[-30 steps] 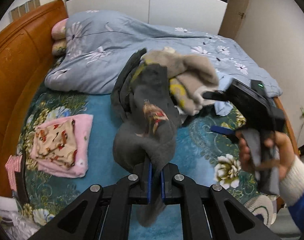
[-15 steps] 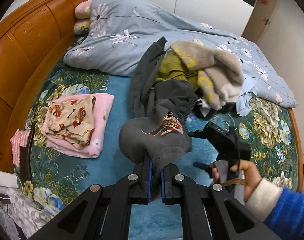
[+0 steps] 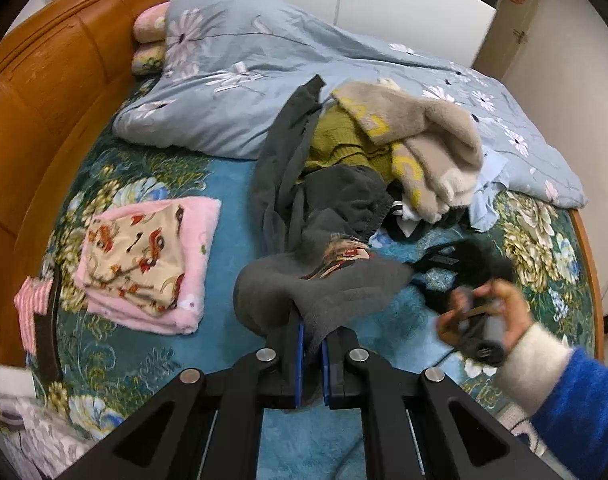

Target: Fold clothes

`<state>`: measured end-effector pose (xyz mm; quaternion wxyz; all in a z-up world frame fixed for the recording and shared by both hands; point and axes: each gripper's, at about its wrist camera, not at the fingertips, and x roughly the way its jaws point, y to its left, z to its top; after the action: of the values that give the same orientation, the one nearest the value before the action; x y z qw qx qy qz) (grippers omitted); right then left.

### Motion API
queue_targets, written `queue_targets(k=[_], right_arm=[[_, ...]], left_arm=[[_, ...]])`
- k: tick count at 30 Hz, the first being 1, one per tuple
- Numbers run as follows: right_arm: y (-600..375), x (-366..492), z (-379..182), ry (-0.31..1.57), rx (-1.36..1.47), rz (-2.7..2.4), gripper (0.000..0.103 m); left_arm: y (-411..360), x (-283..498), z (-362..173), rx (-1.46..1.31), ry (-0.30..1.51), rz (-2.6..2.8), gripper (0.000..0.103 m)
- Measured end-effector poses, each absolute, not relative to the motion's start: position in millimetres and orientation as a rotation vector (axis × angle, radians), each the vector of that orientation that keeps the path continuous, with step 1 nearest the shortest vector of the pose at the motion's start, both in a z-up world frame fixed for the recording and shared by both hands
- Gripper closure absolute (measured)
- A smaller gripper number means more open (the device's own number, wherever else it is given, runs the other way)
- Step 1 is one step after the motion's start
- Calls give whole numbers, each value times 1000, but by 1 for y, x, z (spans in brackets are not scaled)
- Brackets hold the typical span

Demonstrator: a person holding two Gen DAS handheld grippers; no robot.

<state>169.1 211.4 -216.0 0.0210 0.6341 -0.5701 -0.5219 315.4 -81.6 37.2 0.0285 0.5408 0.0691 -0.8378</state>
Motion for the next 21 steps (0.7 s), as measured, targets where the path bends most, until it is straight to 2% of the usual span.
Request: queue_targets(k=[5,10,16,19,21], right_arm=[[281,151,-142,-1654,1740,-1948,97],[359,174,-73,-1560,1562,-2240,97],[407,231,-49,-1554,1479,-2469,97],[427,257,-48,-1622,1501,-2501,97],[437,273,-51,-1676,1512,-2515,97]], left_arm=[[-56,292,26,1759,210,-2712,96],[6,273,14,1914,147,-2866,96],[82,274,-5,2148,32,-2967,94],[93,272,-26,2288,92,-2881,93],[89,273,-40,2371,213,-2794,90]])
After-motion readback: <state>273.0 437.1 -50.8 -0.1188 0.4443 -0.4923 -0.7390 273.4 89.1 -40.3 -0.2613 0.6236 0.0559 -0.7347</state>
